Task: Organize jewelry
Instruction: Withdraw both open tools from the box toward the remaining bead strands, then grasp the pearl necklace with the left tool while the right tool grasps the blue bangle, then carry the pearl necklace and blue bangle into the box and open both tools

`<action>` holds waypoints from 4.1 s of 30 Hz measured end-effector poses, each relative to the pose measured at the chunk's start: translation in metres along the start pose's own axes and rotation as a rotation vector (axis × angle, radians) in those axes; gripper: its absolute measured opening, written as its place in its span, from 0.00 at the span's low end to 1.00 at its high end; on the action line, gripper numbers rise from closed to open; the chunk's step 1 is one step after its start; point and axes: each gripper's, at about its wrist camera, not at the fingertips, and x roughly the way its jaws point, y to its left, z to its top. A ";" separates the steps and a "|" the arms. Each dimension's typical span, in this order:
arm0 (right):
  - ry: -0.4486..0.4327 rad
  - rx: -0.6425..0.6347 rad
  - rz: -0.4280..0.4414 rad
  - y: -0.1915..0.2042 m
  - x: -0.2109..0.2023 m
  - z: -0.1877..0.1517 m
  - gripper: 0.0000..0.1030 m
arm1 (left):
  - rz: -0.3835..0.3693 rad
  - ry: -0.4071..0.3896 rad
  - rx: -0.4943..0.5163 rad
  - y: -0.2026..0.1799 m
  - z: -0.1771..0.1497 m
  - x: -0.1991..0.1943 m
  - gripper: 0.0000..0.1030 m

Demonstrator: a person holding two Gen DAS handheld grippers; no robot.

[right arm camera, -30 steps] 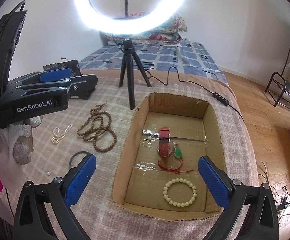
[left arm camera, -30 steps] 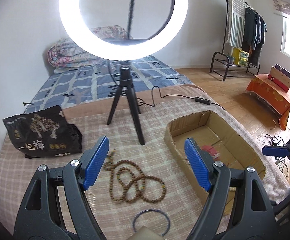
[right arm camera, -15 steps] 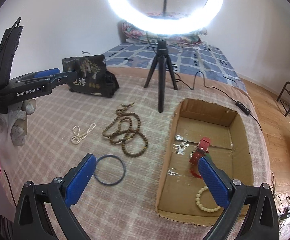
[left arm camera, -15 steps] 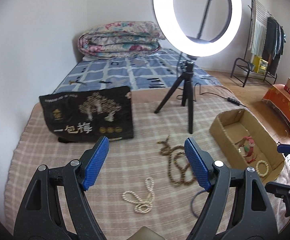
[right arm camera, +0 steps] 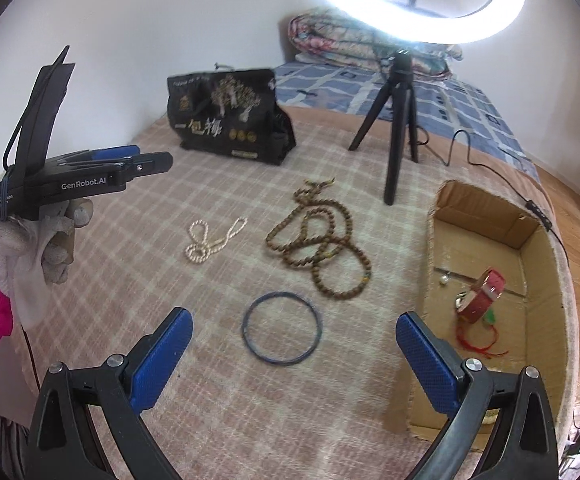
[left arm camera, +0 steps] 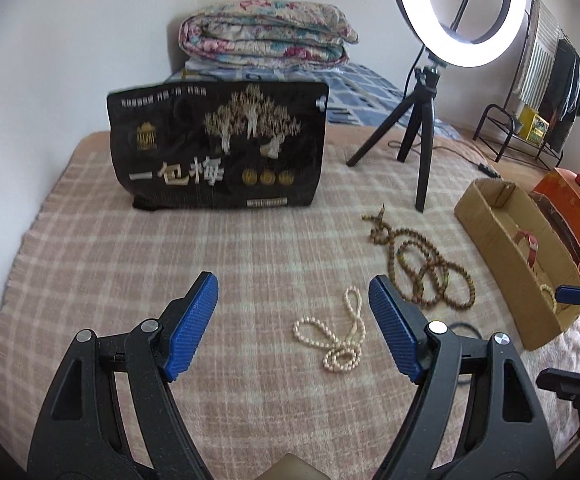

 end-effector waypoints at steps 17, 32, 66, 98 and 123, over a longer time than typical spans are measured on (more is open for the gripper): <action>0.103 0.090 -0.033 0.014 0.056 -0.028 0.99 | -0.062 0.117 0.019 -0.016 -0.041 0.042 0.78; 0.121 0.195 -0.062 0.000 0.084 -0.022 0.99 | 0.001 0.144 0.085 -0.031 -0.047 0.070 0.78; 0.117 0.162 -0.035 -0.001 0.085 -0.021 0.72 | -0.037 0.148 0.045 -0.026 -0.047 0.066 0.08; -0.031 0.154 -0.056 -0.008 -0.041 -0.028 0.72 | -0.050 -0.052 0.090 -0.063 -0.001 -0.059 0.06; -0.095 0.248 -0.154 -0.090 -0.128 -0.069 0.72 | -0.205 -0.121 0.215 -0.192 0.021 -0.114 0.06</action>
